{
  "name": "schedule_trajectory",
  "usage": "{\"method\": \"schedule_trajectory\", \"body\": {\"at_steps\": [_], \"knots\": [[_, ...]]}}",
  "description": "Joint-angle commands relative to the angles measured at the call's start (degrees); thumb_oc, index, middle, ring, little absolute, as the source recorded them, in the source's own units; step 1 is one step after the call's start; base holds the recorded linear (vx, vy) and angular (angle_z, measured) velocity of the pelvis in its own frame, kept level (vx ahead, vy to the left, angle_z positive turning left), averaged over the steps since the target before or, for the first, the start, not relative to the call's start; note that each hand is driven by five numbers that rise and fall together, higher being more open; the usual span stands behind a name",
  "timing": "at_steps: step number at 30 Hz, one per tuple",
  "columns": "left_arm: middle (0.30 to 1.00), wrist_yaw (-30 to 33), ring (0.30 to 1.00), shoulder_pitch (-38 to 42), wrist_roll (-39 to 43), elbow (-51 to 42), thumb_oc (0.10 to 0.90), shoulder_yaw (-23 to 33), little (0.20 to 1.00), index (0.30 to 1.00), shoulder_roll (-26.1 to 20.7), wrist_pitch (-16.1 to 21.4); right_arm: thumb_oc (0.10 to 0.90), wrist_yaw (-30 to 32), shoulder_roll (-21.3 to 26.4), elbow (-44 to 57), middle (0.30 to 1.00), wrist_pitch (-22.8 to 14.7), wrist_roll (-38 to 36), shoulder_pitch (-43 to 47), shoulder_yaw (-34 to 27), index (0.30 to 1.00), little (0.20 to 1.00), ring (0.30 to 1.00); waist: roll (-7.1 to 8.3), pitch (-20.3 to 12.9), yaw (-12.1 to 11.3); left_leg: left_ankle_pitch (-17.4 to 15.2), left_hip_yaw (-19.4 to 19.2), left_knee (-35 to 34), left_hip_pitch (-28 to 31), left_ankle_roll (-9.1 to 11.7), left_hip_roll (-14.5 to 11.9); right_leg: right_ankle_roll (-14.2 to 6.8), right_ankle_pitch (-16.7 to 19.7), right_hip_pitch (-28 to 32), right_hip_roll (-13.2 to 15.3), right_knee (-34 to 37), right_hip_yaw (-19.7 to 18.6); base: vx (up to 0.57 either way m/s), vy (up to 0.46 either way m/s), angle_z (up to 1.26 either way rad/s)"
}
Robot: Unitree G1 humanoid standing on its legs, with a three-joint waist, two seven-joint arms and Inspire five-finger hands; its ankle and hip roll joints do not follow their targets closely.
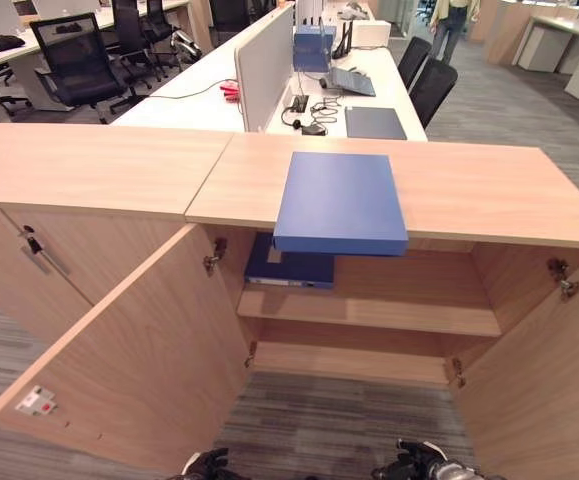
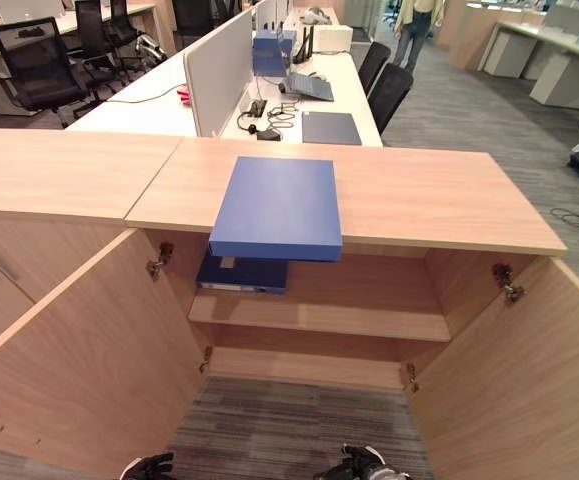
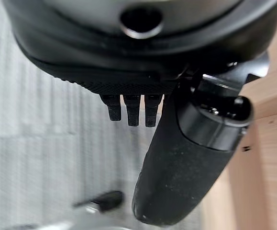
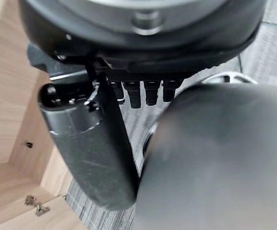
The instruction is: Put the empty folder in the office cabinet
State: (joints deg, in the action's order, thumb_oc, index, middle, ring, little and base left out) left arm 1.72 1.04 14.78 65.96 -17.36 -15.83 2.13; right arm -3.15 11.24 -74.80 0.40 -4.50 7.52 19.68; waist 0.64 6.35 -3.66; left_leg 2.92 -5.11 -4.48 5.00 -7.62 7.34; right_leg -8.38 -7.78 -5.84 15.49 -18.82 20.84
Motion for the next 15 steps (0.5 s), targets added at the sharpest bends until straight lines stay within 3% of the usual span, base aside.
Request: {"method": "schedule_trajectory", "body": {"at_steps": [1,6,8,9,12,15], "knots": [[0.9,-2.27,0.9,2.37,8.12,-15.49,0.8,3.66,0.9,0.9,-2.48,3.46,0.8,0.25,1.06,-2.64,0.9,0.91,2.7,-2.67,1.86,0.9,0.9,0.9,0.22,0.91,-0.08,-3.31,-0.48,-0.52,1.01,4.88,-2.2,0.23,12.58,5.78,-5.15,13.62,-0.61,0.14,-0.159,0.18],[0.9,-1.79,0.9,-3.74,14.39,-39.53,0.8,8.73,0.9,0.9,-6.8,4.23,0.8,0.1,1.05,-1.62,0.9,1.34,4.18,-3.52,1.09,0.9,0.9,0.9,0.86,-1.11,-0.92,-3.1,-0.77,-0.52,0.55,6.02,-3.71,0.37,13.0,9.48,-7.6,20.43,0.48,0.11,-0.149,-0.07],[0.9,-1.1,0.9,-4.25,14.18,-44.67,0.8,10.15,0.9,0.9,-7.41,4.46,0.8,0.36,1.0,-1.16,0.9,1.36,3.98,-3.65,0.72,0.9,0.9,0.9,1.06,-1.25,-1.06,-2.96,-0.58,-0.52,0.43,6.32,-4.05,0.56,12.9,10.08,-8.14,21.24,0.57,0.07,-0.129,-0.05],[0.9,-0.15,0.9,-4.71,13.33,-52.16,0.8,12.25,0.9,0.9,-8.07,4.67,0.8,0.59,0.81,-0.54,0.9,1.46,3.73,-3.8,0.47,0.9,0.9,0.9,1.33,-1.46,-1.31,-2.91,-0.35,-0.52,0.32,6.78,-4.52,0.72,12.89,11.02,-8.66,22.63,1.05,0.09,-0.184,0.02],[0.9,1.33,0.9,-4.59,11.62,-58.2,0.8,14.96,0.9,0.9,-8.98,5.79,0.8,0.59,0.58,-0.07,0.9,1.47,3.28,-4.09,0.37,0.9,0.9,0.9,1.6,-1.74,-1.5,-2.96,-0.08,-0.52,0.4,7.28,-4.95,1.07,12.64,12.0,-9.33,23.72,1.21,0.07,-0.121,0.14],[0.9,6.29,0.9,-1.57,1.1,-67.16,0.8,19.36,0.9,0.9,-10.44,8.02,0.8,0.66,-0.69,2.98,0.9,0.19,0.64,-4.75,1.7,0.9,0.9,0.9,1.98,-1.99,-1.88,-3.4,0.11,-0.52,0.86,8.16,-5.93,1.75,10.9,12.54,-10.42,23.82,1.02,0.05,-0.106,0.02]]}}
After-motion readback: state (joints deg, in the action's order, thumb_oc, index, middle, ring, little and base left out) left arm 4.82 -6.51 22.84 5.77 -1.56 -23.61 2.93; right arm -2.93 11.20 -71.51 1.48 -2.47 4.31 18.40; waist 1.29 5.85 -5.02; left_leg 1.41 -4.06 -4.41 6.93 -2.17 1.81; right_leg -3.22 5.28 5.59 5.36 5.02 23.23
